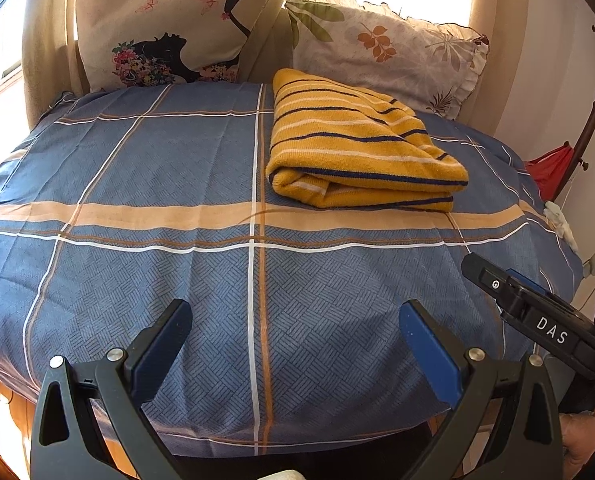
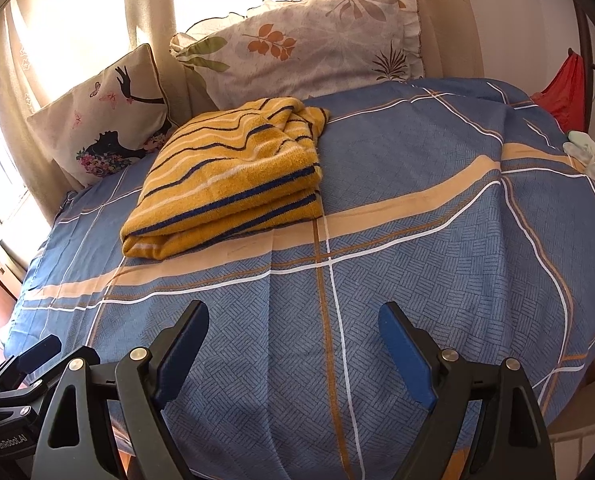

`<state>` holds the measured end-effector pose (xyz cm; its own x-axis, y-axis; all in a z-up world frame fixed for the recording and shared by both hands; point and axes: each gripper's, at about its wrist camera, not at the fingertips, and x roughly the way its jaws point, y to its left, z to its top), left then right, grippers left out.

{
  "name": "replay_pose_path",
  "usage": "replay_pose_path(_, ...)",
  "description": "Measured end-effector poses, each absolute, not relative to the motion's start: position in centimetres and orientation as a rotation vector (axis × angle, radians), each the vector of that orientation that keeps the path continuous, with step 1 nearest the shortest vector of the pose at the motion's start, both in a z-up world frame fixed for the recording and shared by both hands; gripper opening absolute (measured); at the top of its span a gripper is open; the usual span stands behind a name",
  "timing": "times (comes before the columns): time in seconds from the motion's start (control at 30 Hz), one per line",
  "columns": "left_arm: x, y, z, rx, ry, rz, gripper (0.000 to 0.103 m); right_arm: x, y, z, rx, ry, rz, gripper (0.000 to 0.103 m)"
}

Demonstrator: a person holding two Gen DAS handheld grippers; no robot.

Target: Fold small clothes

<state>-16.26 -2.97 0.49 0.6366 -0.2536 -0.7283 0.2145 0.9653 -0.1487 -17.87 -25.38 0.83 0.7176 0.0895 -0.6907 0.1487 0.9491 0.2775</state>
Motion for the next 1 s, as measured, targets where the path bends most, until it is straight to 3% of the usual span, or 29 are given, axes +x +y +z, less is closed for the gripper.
replay_pose_path(1.0,-16.19,-3.24,-0.49,-0.059,0.884,-0.296,0.103,-17.72,-25.16,0.34,0.294,0.782,-0.036,0.091)
